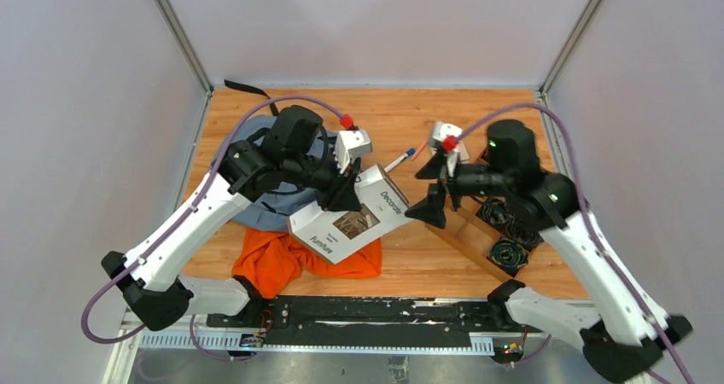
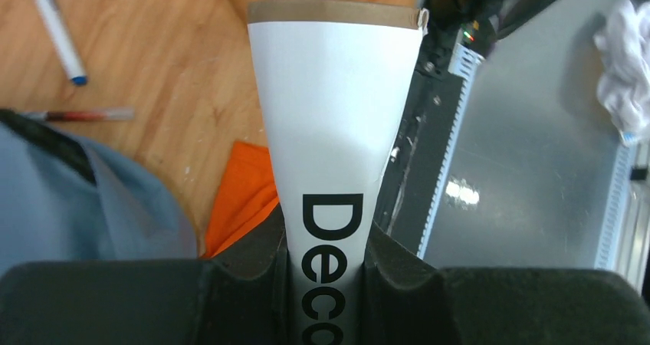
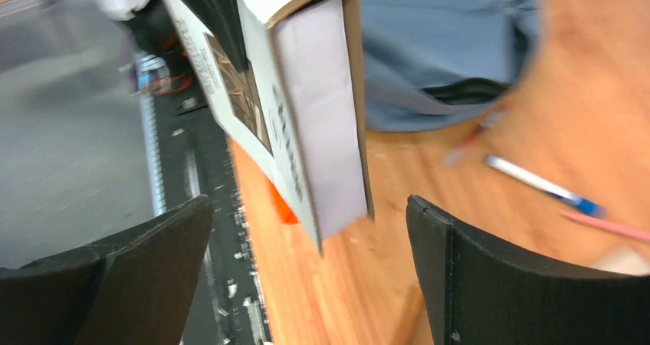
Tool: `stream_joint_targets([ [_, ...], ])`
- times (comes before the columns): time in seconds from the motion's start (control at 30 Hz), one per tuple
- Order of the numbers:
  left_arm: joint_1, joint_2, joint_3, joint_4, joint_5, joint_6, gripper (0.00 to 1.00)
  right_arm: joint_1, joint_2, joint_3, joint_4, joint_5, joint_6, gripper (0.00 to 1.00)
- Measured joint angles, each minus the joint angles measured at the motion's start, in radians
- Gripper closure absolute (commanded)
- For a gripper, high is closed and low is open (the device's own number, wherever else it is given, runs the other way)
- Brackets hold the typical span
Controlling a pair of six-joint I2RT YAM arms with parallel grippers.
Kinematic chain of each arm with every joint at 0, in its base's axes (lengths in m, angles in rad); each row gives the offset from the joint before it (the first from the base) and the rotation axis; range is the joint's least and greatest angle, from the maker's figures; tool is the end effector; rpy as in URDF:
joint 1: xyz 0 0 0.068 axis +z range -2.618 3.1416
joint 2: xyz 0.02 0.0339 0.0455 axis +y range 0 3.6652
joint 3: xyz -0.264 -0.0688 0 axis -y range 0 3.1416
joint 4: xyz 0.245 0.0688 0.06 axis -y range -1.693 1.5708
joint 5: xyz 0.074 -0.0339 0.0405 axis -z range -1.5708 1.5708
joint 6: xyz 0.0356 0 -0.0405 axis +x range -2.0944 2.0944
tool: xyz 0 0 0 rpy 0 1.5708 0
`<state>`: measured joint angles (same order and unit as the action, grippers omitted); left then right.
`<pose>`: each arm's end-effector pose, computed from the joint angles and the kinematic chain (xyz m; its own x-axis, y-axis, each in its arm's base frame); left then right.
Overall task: Pack the student bag
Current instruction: Pick up the book from the center of the board.
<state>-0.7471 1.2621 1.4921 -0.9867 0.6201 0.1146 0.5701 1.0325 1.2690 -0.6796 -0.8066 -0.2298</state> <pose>0.1617 -0.1779 0.4086 -0.4017 0.4989 -0.7680 0.9149 0.2546 -0.3132 0.1527 0.1284 0.4136 -0.1413 -0.2778 -0.9502 -0.9805 0.1717 0.0956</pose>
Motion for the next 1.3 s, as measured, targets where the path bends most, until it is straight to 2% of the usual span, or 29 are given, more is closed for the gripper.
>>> stream_joint_targets([
  [0.17,0.084,-0.042,-0.002,0.107,-0.146,-0.18,1.0,-0.003,-0.254,-0.027,0.067,0.311,0.144,0.0],
  [0.27,0.162,-0.116,-0.082,0.29,-0.289,-0.355,1.0,-0.003,-0.34,-0.053,0.142,0.41,0.319,0.0],
  [0.33,0.178,-0.19,-0.187,0.433,-0.391,-0.482,1.0,-0.003,-0.355,-0.119,0.228,0.441,0.436,0.0],
  [0.53,0.202,-0.34,-0.502,0.876,-0.59,-0.927,1.0,-0.003,-0.371,-0.509,0.549,0.467,0.81,0.0],
  [0.63,0.208,-0.334,-0.564,1.014,-0.615,-1.097,1.0,-0.003,-0.369,-0.66,0.744,0.451,0.98,0.0],
  [0.8,0.208,-0.311,-0.639,1.212,-0.598,-1.309,1.0,-0.003,-0.389,-0.761,1.064,0.454,1.199,0.0],
  [0.9,0.208,-0.305,-0.676,1.279,-0.595,-1.382,1.0,-0.003,-0.362,-0.827,1.281,0.475,1.335,0.0],
  [1.03,0.208,-0.305,-0.71,1.34,-0.595,-1.43,1.0,-0.003,-0.264,-0.852,1.474,0.486,1.46,0.0],
  [1.3,0.208,-0.301,-0.759,1.453,-0.598,-1.485,1.0,0.0,-0.169,-0.851,1.622,0.488,1.555,0.0],
])
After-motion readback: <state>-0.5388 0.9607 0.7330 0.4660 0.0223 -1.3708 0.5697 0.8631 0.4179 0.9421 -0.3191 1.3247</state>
